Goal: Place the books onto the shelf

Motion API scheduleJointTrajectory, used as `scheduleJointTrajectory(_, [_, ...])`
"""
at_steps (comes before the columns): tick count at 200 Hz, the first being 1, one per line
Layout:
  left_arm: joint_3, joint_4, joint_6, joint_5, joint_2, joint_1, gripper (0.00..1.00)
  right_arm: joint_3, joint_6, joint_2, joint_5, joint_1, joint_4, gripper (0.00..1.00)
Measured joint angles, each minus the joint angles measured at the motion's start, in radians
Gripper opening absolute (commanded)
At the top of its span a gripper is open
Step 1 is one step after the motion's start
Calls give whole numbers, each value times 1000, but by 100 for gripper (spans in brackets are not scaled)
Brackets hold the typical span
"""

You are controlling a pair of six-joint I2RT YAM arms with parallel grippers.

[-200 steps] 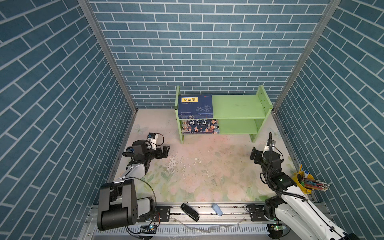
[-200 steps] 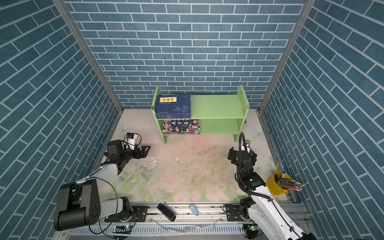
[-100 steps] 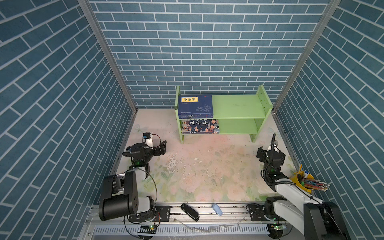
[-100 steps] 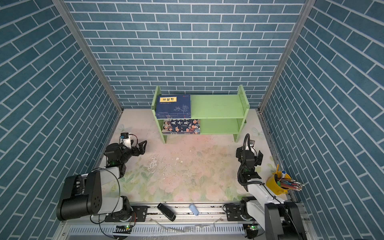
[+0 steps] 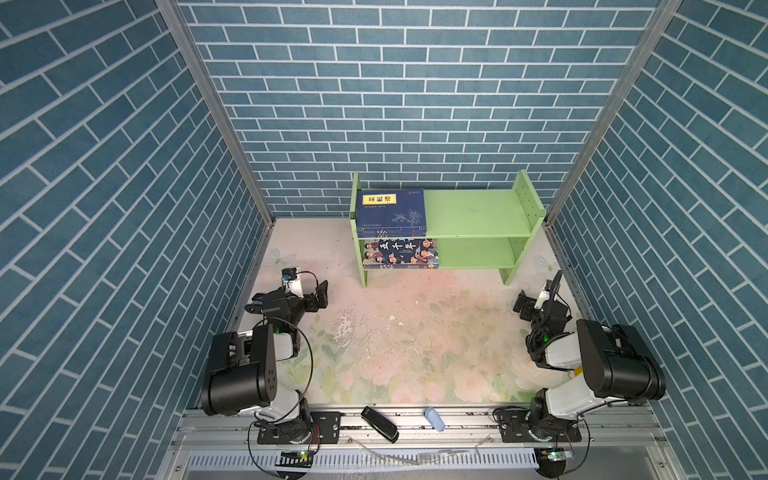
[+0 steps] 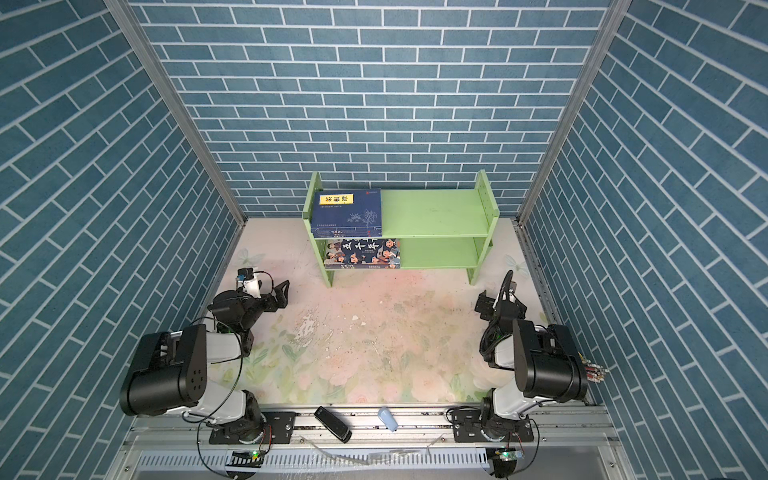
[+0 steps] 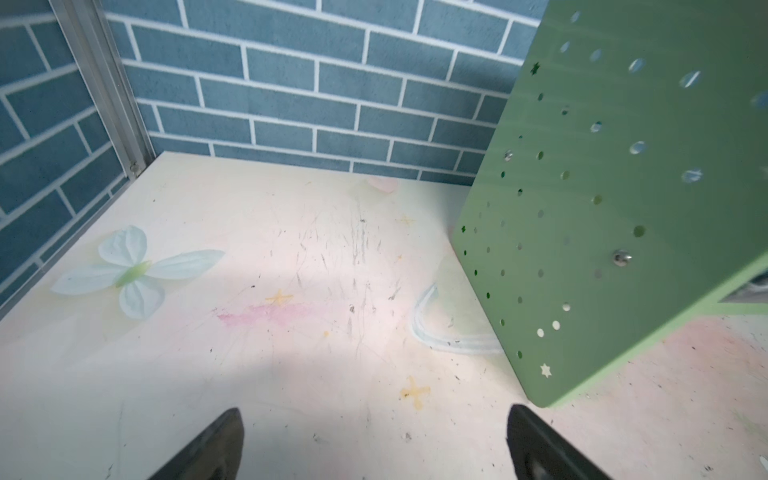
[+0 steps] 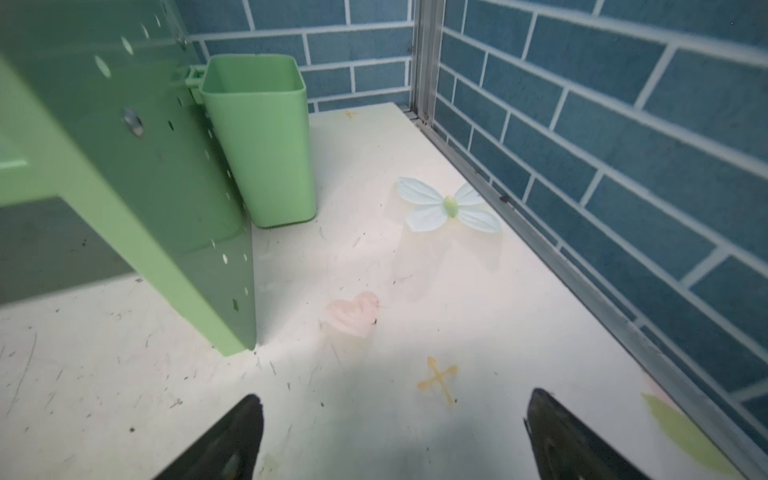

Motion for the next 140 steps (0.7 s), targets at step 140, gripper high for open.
scheduleJointTrajectory(140, [8,87,73,-105,66,-88,100,80,36,12,-257,-68,-44,98])
